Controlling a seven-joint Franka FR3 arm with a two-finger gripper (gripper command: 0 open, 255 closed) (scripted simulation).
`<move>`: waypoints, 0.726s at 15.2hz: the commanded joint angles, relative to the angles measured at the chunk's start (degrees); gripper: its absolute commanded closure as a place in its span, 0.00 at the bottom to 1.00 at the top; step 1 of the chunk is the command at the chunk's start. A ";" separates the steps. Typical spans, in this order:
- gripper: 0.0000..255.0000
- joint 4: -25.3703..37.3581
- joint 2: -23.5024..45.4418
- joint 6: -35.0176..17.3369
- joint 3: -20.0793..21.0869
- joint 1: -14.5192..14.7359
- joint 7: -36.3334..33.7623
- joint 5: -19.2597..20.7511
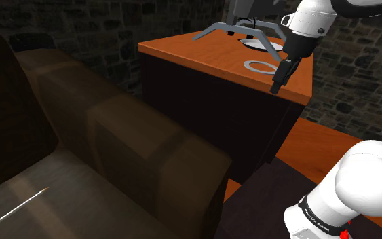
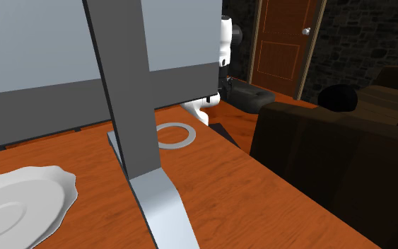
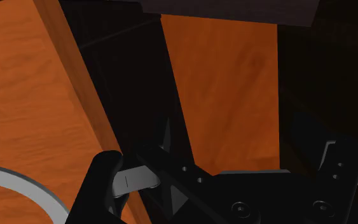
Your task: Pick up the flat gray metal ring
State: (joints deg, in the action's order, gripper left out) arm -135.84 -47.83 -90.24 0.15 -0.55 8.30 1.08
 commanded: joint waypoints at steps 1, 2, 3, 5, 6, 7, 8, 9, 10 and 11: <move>0.00 0.00 0.00 0.00 0.00 0.00 0.00 0.00; 0.00 1.13 1.76 -0.53 -1.04 -0.29 1.15 0.63; 0.00 2.33 3.55 -1.04 -2.06 -0.54 2.28 1.21; 0.00 4.94 7.22 -1.94 -4.04 -0.97 4.53 2.19; 0.00 6.35 9.10 -2.33 -5.01 -1.13 5.65 2.60; 0.00 7.83 11.01 -2.68 -5.97 -1.28 6.76 2.94; 0.00 9.38 12.94 -3.00 -6.90 -1.42 7.89 3.22; 0.00 10.99 14.90 -3.27 -7.82 -1.54 9.01 3.44; 0.00 12.68 16.88 -3.49 -8.72 -1.64 10.14 3.59; 0.00 14.43 18.90 -3.67 -9.61 -1.74 11.28 3.68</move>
State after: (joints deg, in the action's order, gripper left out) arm -122.87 -30.74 -93.69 -8.46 -2.13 18.26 4.53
